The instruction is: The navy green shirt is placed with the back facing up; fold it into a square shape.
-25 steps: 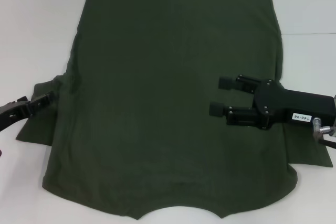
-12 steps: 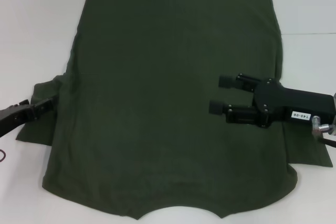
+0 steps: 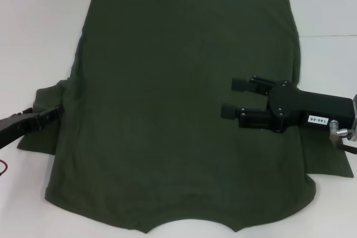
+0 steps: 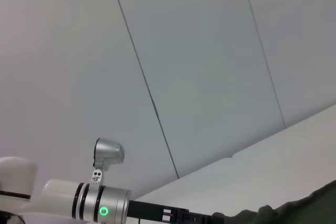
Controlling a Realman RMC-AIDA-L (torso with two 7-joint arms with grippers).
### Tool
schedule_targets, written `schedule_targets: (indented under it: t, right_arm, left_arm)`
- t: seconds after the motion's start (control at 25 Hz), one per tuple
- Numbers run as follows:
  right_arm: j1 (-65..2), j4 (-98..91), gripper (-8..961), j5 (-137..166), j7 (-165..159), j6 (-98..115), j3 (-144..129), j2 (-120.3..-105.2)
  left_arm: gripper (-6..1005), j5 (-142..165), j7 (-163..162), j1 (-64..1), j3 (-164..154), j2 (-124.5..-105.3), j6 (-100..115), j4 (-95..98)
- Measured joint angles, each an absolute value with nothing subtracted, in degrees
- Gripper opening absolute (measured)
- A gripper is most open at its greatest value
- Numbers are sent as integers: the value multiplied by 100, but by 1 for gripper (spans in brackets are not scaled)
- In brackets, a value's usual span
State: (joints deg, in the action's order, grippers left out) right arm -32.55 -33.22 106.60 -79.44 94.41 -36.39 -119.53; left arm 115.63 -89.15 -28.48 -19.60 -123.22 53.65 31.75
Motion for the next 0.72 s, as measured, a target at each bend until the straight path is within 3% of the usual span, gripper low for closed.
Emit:
schedule_targets:
  t: [0.72]
  right_arm:
    - [-3307, -3322, 926, 10660, -7945, 9331, -3641, -11953]
  left_arm:
    - [912, 11649, -8928, -2821, -1960, -12319, 5329, 3228]
